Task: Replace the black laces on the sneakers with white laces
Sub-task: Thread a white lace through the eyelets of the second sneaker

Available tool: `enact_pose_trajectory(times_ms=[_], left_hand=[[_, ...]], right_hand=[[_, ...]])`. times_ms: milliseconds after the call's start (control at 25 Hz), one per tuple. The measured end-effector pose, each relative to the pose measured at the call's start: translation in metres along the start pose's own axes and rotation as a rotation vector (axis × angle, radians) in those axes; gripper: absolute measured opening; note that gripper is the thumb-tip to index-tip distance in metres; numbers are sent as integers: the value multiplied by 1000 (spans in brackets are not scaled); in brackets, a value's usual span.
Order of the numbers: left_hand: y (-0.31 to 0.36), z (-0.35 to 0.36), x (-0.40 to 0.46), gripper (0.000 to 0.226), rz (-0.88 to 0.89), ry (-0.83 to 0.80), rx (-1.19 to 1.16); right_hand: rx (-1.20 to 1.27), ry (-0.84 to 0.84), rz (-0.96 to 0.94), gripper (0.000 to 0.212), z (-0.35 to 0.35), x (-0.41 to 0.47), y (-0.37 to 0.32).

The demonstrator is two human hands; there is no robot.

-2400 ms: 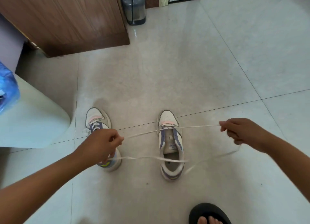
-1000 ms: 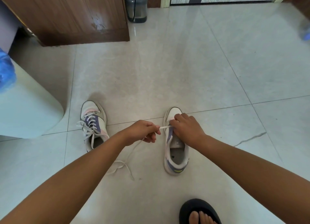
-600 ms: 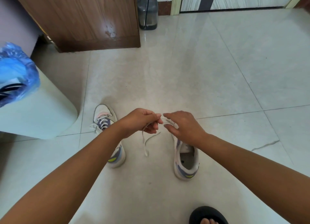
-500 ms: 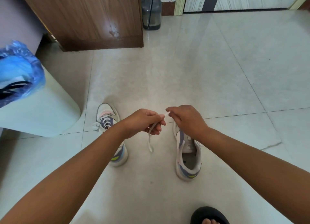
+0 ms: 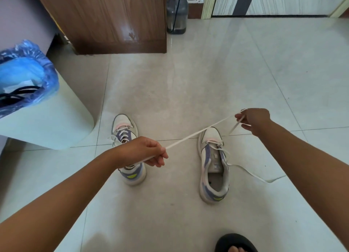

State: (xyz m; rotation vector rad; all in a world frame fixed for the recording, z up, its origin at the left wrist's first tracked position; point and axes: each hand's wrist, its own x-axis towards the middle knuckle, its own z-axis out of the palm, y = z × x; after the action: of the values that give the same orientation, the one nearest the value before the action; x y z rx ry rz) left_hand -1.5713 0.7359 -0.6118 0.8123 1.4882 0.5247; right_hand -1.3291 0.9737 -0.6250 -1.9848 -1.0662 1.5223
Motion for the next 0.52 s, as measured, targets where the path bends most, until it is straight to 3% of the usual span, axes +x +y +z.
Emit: enact_pose_trajectory(times_ms=[200, 320, 400, 440, 520], left_hand=[[-23, -16, -27, 21, -80, -213, 139], [-21, -19, -34, 29, -50, -186, 107], [-12, -8, -27, 18, 2, -153, 22], [-7, 1, -19, 23, 15, -118, -29], [2, 20, 1, 24, 33, 8, -189]], right_hand=[[35, -41, -1, 25, 11, -10, -3], [-15, -338, -83, 8, 35, -41, -2], [-200, -643, -115, 24, 52, -63, 5], [-322, -760, -134, 35, 57, -70, 9], [-478, -779, -204, 49, 59, -70, 18]])
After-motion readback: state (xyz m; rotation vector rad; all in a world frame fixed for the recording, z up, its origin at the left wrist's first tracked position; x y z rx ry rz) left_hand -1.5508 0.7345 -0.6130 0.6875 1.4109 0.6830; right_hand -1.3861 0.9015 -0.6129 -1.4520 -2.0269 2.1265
